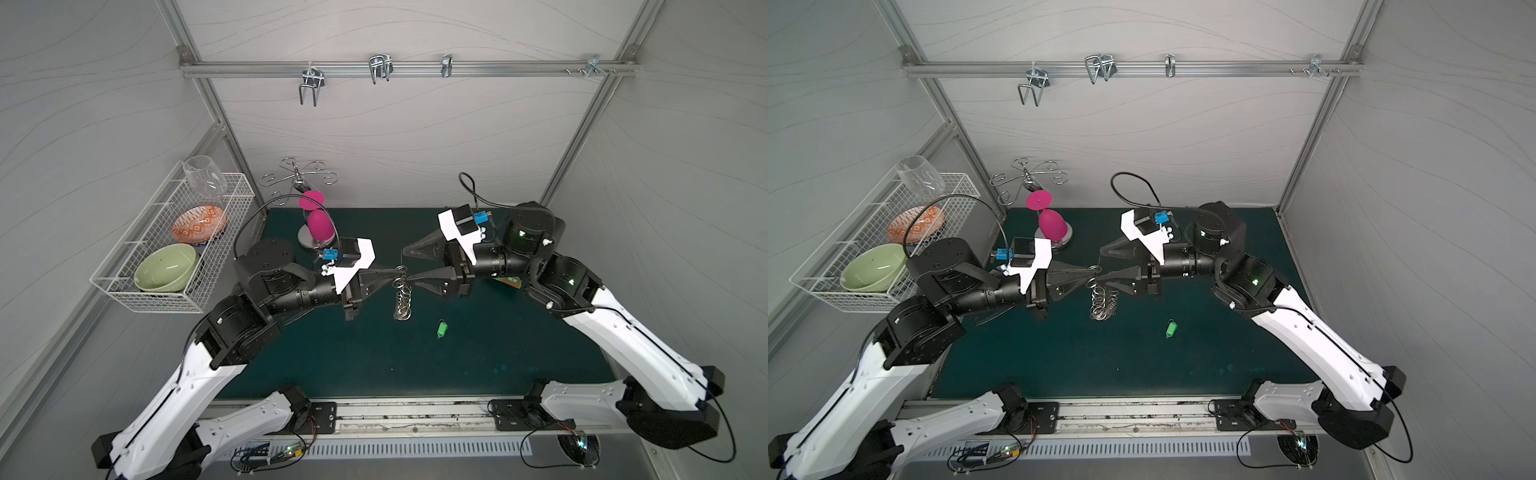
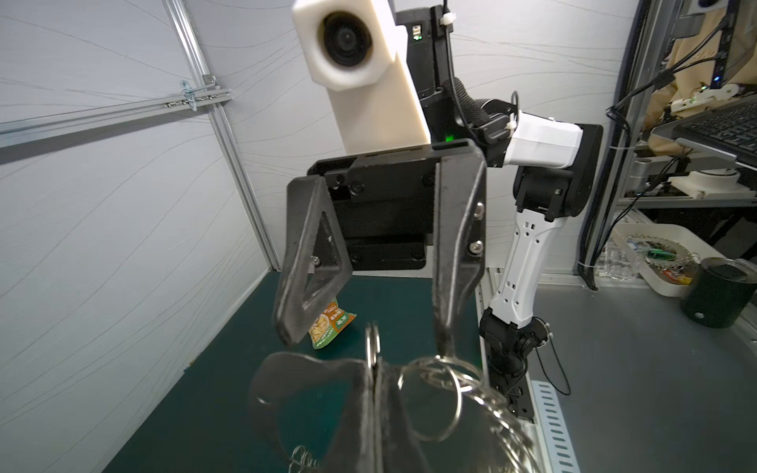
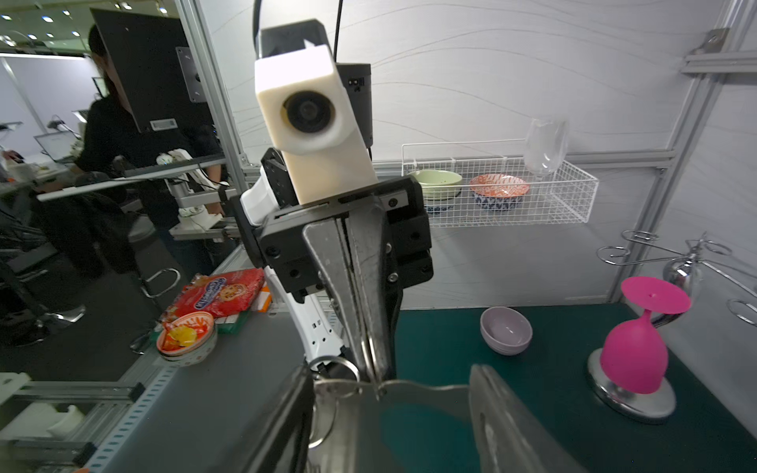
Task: Attach keys to a key ring
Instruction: Adjust the keyring.
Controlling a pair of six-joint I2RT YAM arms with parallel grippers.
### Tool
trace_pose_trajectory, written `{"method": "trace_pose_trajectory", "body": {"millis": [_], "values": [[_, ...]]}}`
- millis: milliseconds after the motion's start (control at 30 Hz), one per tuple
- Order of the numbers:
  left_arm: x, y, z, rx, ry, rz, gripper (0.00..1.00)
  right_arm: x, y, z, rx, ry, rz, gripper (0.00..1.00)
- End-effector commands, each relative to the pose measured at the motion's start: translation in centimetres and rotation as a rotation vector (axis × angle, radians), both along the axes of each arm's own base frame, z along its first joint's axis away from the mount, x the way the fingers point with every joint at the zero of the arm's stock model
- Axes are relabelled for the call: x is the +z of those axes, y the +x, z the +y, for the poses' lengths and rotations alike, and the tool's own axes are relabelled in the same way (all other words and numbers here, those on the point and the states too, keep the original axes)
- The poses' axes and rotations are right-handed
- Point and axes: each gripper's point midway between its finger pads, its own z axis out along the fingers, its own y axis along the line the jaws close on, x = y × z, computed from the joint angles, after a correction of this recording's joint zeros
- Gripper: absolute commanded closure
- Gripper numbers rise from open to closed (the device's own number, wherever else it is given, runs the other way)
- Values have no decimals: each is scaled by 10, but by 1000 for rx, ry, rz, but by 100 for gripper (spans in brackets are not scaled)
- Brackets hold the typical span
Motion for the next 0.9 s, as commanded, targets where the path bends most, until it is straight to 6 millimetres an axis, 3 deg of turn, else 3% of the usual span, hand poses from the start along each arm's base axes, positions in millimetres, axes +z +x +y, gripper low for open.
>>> {"method": "trace_pose_trajectory", "body": {"millis": [0, 133, 367, 867], "values": [[27, 0, 9, 45, -42, -141, 100, 11, 6, -17, -86, 31, -29, 28], [25, 9, 11, 95, -17, -204, 100, 12, 21, -28, -200, 40, -35, 24], [19, 30, 16, 208, 55, -395, 100, 9, 47, -32, -334, 17, 10, 25], [17, 48, 18, 307, 141, -555, 100, 5, 70, -34, -399, 13, 73, 25]]}}
